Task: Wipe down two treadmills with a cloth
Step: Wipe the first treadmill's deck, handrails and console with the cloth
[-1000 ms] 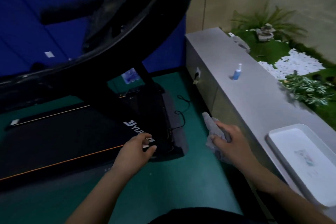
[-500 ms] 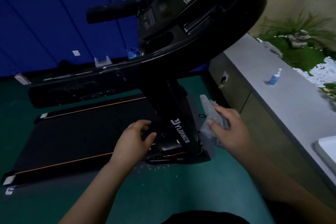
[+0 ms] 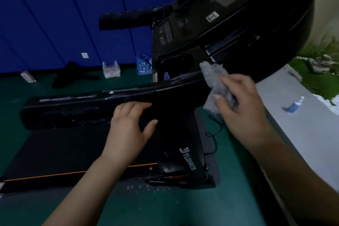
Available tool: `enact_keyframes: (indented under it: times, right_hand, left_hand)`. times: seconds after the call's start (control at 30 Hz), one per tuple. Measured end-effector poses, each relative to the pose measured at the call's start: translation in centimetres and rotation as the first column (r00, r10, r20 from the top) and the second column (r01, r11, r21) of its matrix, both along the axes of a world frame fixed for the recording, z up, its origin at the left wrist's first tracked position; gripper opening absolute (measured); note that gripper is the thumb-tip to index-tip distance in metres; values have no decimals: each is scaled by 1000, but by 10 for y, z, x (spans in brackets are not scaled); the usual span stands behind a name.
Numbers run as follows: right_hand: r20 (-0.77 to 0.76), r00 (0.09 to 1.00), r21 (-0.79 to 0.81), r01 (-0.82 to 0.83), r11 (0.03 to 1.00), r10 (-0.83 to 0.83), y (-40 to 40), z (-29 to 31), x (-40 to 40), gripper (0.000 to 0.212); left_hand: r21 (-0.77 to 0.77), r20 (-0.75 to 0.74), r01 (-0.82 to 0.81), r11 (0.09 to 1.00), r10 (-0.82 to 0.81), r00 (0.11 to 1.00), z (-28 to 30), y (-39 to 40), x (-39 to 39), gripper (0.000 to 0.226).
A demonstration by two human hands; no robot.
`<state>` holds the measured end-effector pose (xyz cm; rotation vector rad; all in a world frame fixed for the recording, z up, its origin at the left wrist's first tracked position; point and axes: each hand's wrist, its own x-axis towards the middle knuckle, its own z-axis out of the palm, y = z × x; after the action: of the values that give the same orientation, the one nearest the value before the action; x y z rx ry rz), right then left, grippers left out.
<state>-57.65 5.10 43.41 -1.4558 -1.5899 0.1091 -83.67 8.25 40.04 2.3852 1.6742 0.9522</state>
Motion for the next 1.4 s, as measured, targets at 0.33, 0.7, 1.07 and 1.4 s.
enact_keyframes:
  times: [0.33, 0.7, 1.07, 1.4]
  right_hand:
    - [604, 758, 62, 262, 963, -245, 69, 29, 48, 40]
    - [627, 765, 15, 176, 984, -146, 88, 20, 27, 40]
    - [560, 828, -117, 53, 992, 22, 86, -3, -48, 45]
    - [526, 837, -81, 228, 970, -152, 86, -18, -83, 44]
  left_hand:
    - [39, -349, -63, 997, 73, 934, 37, 67, 5, 83]
    - [-176, -449, 15, 984, -94, 889, 45, 104, -5, 63]
    - [-135, -397, 101, 986, -147, 906, 41, 115, -11, 68]
    - [-94, -461, 104, 990, -136, 877, 45, 116, -14, 77]
